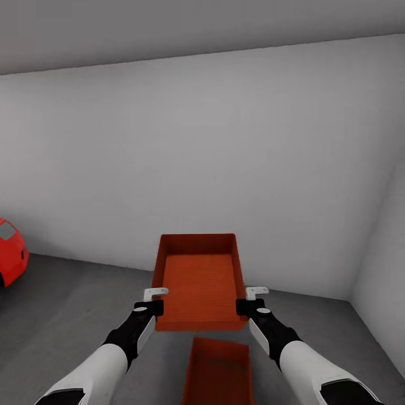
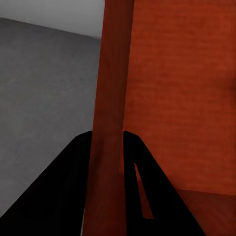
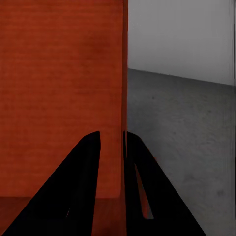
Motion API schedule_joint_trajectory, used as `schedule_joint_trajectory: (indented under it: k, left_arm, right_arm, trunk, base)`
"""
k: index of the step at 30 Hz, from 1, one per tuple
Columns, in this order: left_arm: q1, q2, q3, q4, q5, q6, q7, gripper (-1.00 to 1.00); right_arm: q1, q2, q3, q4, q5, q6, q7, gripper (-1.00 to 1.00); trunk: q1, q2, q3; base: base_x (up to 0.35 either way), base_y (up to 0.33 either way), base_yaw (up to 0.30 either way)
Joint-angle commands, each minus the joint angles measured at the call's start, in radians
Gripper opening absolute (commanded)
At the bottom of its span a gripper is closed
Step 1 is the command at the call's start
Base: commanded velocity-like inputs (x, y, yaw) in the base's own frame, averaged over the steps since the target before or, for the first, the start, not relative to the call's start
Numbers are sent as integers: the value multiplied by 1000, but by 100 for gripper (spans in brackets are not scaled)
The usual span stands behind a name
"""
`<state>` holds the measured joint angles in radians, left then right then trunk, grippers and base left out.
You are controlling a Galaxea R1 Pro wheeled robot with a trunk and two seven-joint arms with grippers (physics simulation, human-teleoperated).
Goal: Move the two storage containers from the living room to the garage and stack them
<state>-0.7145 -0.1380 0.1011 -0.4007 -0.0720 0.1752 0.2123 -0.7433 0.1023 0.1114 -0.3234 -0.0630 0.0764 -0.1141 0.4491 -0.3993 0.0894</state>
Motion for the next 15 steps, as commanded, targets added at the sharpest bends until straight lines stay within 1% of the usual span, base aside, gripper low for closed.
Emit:
schedule_joint_trajectory:
  k: [1, 10, 15]
  left_arm:
    - [0, -2, 30, -50, 34, 7, 67, -100]
    - [0, -2, 29, -50, 34, 7, 67, -100]
    - [0, -2, 29, -50, 34, 7, 67, -100]
  right_arm:
    - [1, 1, 2, 0, -26, 5, 10, -100]
    - [0, 1, 2, 0, -26, 5, 10, -100]
    - [0, 1, 2, 0, -26, 5, 10, -100]
  trunk:
    - [1, -1, 0]
    - [1, -1, 0]
    - [1, -1, 0]
  base:
    - [304, 188, -276]
    - [304, 185, -276]
    - [258, 93, -276]
